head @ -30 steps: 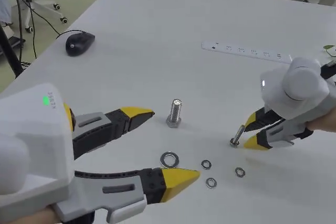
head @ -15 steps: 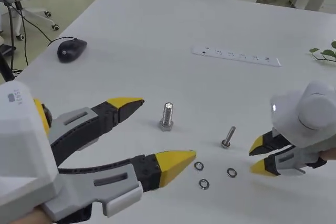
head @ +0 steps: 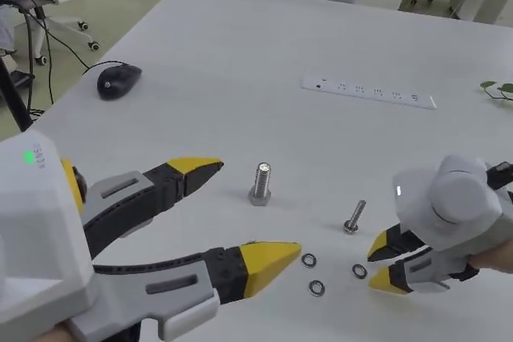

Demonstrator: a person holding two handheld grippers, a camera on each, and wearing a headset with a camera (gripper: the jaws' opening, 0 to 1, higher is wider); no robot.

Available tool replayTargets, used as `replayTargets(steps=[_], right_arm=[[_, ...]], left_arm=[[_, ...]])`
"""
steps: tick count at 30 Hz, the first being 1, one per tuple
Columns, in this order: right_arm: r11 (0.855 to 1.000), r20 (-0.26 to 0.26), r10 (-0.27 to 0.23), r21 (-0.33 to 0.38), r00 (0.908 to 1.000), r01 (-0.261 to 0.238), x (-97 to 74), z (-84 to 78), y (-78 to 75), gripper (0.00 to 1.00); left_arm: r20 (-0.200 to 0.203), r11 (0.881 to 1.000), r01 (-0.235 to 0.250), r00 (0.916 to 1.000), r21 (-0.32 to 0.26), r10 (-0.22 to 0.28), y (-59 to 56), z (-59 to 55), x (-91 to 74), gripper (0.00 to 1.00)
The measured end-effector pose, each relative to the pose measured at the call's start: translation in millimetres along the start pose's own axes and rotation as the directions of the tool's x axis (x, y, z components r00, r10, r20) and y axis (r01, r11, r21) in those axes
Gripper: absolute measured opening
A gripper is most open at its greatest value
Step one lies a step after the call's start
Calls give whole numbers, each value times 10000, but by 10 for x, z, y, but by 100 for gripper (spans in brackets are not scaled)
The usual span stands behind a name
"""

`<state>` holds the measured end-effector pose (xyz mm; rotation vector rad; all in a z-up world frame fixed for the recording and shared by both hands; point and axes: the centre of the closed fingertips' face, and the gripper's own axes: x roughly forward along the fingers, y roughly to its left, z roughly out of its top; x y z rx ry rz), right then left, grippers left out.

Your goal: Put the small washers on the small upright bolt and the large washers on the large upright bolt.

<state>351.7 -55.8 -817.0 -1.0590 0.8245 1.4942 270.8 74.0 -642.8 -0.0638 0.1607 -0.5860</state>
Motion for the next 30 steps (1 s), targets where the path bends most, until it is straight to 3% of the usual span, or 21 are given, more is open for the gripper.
replayTargets(steps=[19, 30], right_arm=[[9983, -245, 514, -267, 9984, -520, 81, 24, -23, 19], [9972, -387, 437, -585, 9983, -459, 83, 23, -30, 16]], left_arm=[[-54, 10000, 0, 10000, -14, 0, -27, 24, 4, 62], [-59, 10000, -13, 10000, -28, 13, -35, 16, 0, 62]])
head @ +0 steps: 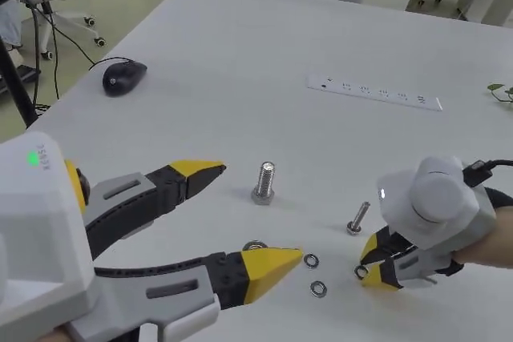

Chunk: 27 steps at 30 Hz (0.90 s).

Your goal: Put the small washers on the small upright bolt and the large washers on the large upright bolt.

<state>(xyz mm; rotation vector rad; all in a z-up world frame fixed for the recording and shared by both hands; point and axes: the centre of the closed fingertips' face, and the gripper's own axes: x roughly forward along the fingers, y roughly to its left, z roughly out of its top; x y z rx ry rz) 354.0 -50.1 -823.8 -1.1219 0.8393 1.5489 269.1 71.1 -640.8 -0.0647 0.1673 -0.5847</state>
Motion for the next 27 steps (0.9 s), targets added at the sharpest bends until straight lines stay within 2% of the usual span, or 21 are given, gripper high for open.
replayTargets(steps=[10, 13, 19, 27], right_arm=[[9998, -60, -66, -190, 10000, 65, 6, -5, -8, 13], [10000, 48, -55, 82, 10000, 55, 3, -7, -28, 13], [9999, 1, -73, 147, 10000, 73, 1, -3, -18, 12], [9996, 132, -173, 239, 9998, 169, -98, 22, -28, 12]], left_arm=[[-72, 10000, 5, 10000, 65, -5, -1, -18, 3, 62], [-45, 10000, 20, 10000, 74, -20, -3, -12, 7, 62], [-70, 9999, 23, 10000, 97, -23, -2, -11, 7, 62], [-112, 9998, -14, 9999, 184, 16, 20, -12, -2, 62]])
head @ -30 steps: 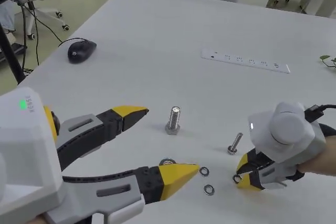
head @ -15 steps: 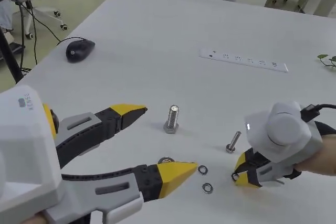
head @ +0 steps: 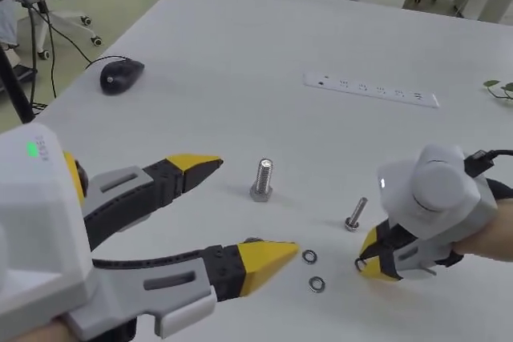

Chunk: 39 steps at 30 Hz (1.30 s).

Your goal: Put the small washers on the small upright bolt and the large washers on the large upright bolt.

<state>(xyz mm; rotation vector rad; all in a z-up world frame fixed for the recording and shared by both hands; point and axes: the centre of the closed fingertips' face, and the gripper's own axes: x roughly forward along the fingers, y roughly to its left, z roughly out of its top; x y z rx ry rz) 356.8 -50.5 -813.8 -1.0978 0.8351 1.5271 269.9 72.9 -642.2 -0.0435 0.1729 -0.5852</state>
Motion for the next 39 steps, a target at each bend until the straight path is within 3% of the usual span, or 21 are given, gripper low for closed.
replayTargets(steps=[6, 13, 18, 26, 39], right_arm=[[9996, 107, -293, 38, 9995, 292, -199, 61, -61, 12], [9953, 110, -942, -223, 9955, 944, -542, 160, -272, 12], [9917, 34, -1227, -395, 9924, 1227, -654, 224, -393, 12], [9905, -160, -1267, -569, 9918, 1256, -601, 282, -536, 12], [9935, -450, -959, -651, 9944, 929, -457, 289, -584, 12]], left_arm=[[-6, 10000, 92, 10000, -7, -92, -39, -12, 13, 62], [15, 9999, 107, 9999, -30, -107, -54, -18, 2, 62], [38, 9999, 120, 9999, -29, -120, -50, -32, -8, 62], [53, 10000, 54, 10000, -24, -54, -47, -9, -29, 62], [38, 10000, -11, 10000, -81, 11, -8, -8, -27, 62]])
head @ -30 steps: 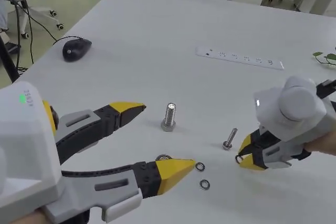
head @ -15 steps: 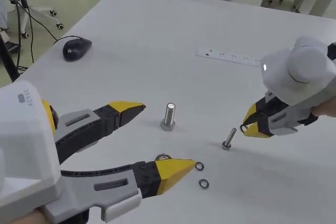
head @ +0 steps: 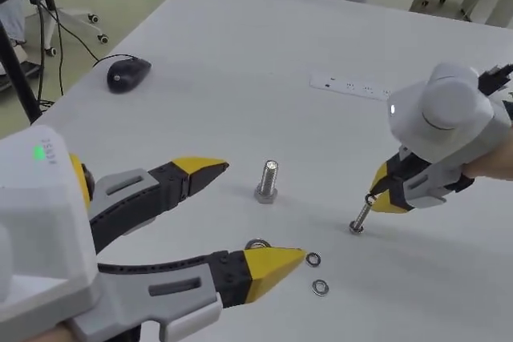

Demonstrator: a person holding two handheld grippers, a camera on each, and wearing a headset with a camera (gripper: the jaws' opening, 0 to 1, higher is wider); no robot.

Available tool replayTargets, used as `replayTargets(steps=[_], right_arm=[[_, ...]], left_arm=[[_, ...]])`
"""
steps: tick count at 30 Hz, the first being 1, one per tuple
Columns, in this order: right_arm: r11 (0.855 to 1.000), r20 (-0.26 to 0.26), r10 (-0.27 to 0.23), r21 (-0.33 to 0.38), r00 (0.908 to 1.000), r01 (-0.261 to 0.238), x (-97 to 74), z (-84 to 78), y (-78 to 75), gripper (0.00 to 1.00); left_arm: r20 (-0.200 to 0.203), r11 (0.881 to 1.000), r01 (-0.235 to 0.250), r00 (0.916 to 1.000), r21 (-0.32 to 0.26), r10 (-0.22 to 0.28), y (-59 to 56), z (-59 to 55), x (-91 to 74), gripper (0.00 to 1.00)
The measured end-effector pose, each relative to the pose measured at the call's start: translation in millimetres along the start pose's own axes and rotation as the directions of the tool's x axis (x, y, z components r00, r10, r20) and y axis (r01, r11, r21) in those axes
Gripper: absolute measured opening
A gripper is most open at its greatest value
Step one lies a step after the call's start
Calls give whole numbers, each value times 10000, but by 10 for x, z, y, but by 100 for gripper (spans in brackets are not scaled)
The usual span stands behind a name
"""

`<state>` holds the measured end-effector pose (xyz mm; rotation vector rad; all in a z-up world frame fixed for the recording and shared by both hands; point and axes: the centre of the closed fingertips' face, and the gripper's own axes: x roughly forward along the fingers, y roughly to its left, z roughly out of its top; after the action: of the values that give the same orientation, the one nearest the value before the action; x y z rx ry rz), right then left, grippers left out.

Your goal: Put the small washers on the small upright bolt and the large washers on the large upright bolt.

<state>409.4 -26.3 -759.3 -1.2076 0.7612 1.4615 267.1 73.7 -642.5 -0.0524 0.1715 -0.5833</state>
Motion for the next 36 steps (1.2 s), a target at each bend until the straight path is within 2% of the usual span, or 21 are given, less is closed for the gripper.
replayTargets(steps=[10, 21, 36], right_arm=[[9999, -172, 91, -49, 9998, -92, 65, -42, -4, 12], [9994, -414, 290, -168, 9987, -297, 252, -94, 37, 13], [9985, -299, 540, -65, 9981, -542, 444, -209, 63, 13]], left_arm=[[33, 10000, -2, 10000, -37, 2, -4, 9, 7, 62], [43, 10000, -20, 10000, -71, 20, -14, 7, 8, 62], [-20, 9999, 13, 10000, -116, -13, -18, -22, 19, 62]])
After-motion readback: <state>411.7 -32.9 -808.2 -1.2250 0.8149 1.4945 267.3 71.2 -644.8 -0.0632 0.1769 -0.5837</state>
